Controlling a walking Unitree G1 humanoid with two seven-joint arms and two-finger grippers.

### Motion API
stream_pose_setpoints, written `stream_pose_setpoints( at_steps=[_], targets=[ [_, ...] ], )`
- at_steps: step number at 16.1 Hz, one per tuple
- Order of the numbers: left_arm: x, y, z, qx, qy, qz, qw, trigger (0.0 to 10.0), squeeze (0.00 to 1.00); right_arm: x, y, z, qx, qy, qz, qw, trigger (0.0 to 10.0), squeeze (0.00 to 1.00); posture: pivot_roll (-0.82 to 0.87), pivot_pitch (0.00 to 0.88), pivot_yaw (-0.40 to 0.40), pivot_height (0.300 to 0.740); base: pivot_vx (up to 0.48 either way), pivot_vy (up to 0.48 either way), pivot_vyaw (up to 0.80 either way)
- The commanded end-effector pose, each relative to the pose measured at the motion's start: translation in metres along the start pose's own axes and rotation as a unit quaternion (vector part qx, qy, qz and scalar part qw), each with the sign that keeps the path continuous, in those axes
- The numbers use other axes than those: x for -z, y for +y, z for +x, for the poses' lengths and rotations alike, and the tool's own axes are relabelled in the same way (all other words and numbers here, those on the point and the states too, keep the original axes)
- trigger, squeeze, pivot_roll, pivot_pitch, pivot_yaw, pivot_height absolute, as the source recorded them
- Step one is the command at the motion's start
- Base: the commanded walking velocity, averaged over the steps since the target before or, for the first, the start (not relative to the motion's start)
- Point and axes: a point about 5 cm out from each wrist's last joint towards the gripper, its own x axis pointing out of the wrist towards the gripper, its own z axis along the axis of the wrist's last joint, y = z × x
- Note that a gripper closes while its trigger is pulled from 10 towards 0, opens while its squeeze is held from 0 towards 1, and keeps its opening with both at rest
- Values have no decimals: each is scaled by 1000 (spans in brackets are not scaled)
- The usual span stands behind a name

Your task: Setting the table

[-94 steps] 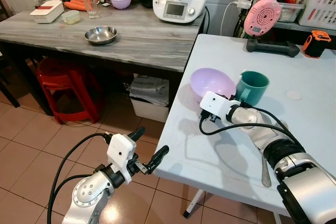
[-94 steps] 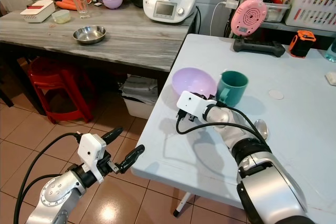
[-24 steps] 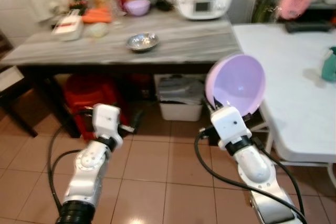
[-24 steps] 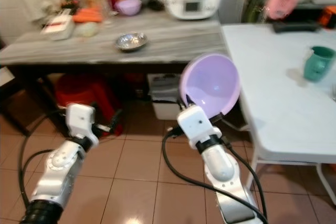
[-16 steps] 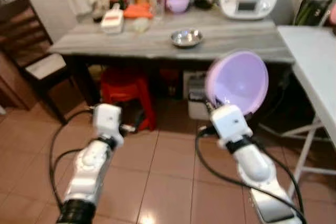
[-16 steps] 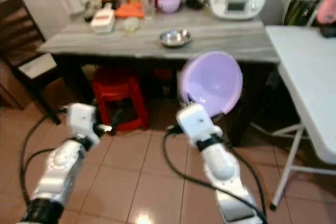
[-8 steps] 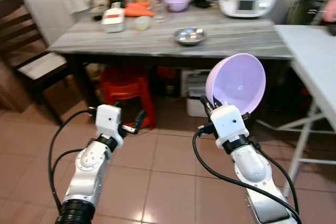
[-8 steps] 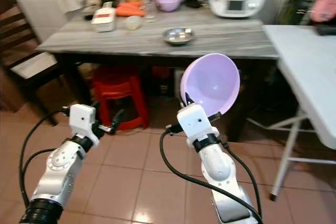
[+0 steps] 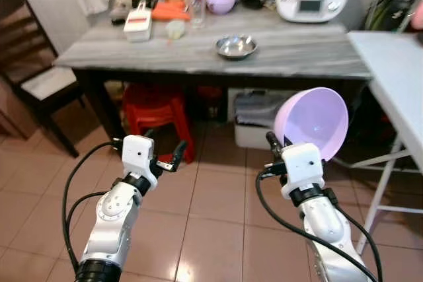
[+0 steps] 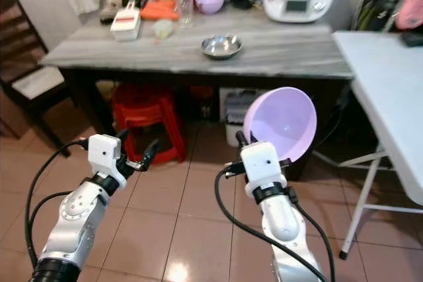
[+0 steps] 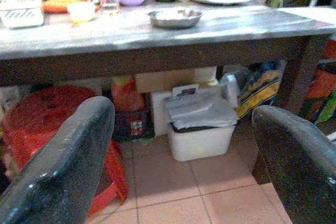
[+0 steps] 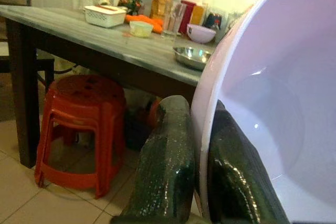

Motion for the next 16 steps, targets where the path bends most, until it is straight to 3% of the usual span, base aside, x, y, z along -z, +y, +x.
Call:
stream_pose_setpoints(
  at_steps=[1, 8, 16],
  targets=[
    [0, 6, -5, -22, 2, -12, 1000, 10000, 0, -3, -6, -4, 21, -3, 8, 1000, 10000, 0, -40, 0, 57, 740, 368, 0, 0],
    [-2, -6, -7, -12, 2, -25, 1000, 10000, 0, -4, -20, -3, 36, -4, -8, 999, 10000, 0, -44, 0, 57, 740, 369, 0, 134],
    [-2, -12, -6, -1, 7, -31, 999, 10000, 0, -6, -18, -3, 34, -5, -7, 999, 10000, 0, -53, 0, 60, 740, 370, 0, 0]
  ],
)
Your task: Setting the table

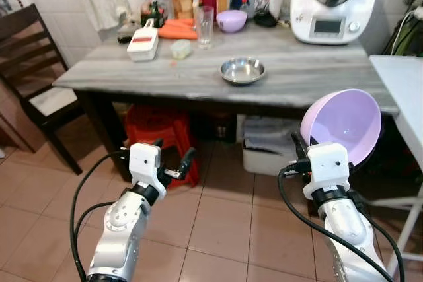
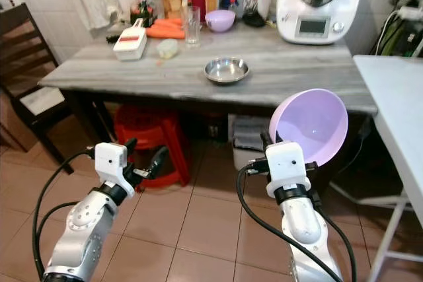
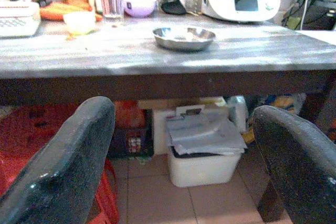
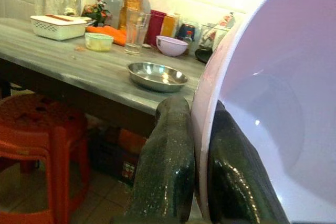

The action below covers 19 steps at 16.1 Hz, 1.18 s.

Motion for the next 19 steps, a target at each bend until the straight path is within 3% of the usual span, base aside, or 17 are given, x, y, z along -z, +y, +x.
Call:
stream_pose_setpoints(
  at_steps=[1, 12, 15, 19],
  targets=[
    [-4, 9, -2, -10, 1, 11, 1000, 10000, 0, -7, 6, 3, -9, -14, 8, 1000, 10000, 0, -53, 0, 60, 740, 371, 0, 0],
    [-6, 5, 0, 3, 1, 10, 1000, 10000, 0, -10, 8, 10, -14, -21, 4, 1000, 10000, 0, -49, 0, 66, 740, 372, 0, -43],
    [-6, 2, 0, 6, 1, 10, 1000, 10000, 0, -11, 8, 11, -12, -23, 6, 1000, 10000, 0, -50, 0, 71, 740, 371, 0, 660],
    [-6, 1, 0, 10, 3, 10, 1000, 10000, 0, -11, 8, 10, -10, -23, 9, 1000, 10000, 0, -50, 0, 73, 740, 371, 0, 0]
  ],
)
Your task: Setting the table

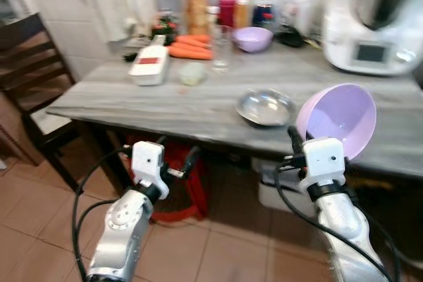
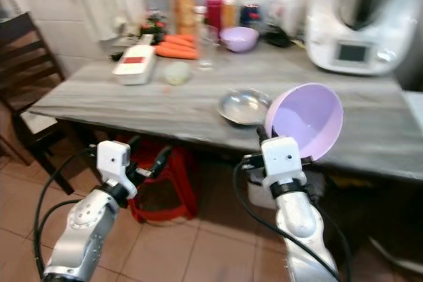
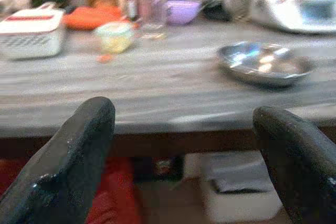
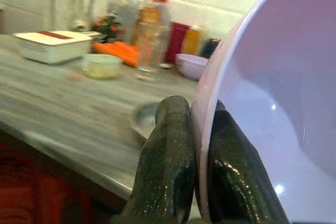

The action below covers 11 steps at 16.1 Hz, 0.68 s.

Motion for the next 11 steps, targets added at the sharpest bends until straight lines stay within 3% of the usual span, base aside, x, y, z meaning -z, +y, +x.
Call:
stream_pose_setpoints(
  at_steps=[1, 11],
  targets=[
    [-4, -1, 3, 7, -3, 3, 1000, 10000, 0, -2, -4, 0, 7, -5, -6, 1000, 10000, 0, -49, 0, 74, 740, 371, 0, 0],
    [-6, -5, 4, 17, -4, 0, 1000, 10000, 0, -4, -2, 2, -2, -10, -14, 1000, 10000, 0, -47, 0, 68, 740, 372, 0, 0]
  ],
)
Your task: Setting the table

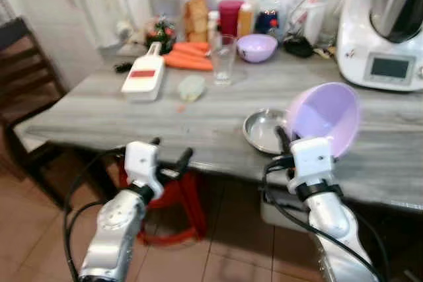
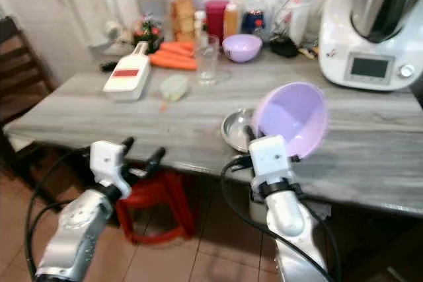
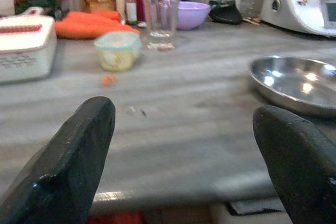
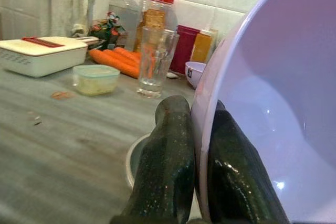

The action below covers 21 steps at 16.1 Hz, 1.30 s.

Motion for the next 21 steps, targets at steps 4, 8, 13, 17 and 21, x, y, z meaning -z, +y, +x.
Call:
stream_pose_setpoints(
  at_steps=[4, 8, 13, 17, 21],
  targets=[
    [-3, -4, 3, 7, -5, 2, 1000, 10000, 0, -8, -1, 7, -9, -18, -7, 1000, 10000, 0, -45, 0, 67, 740, 371, 0, 0],
    [-4, -4, -1, 8, -10, 5, 1000, 10000, 0, -12, 10, 11, -45, -30, -12, 998, 10000, 0, -37, 0, 60, 740, 88, 0, 0],
    [1, 1, -22, 39, 5, 22, 999, 10000, 0, -11, 18, 13, -85, -25, -5, 996, 10000, 0, -31, 0, 55, 740, 0, 0, 0],
    [6, 1, -34, 79, 21, 27, 996, 10000, 0, -13, 29, 24, -169, -21, -12, 985, 10000, 0, -30, 0, 50, 740, 0, 0, 0],
    [6, -1, -35, 99, 25, 24, 994, 10000, 0, 3, 46, 47, -261, 36, -22, 964, 10000, 0, -25, 0, 46, 740, 0, 0, 0]
  ],
)
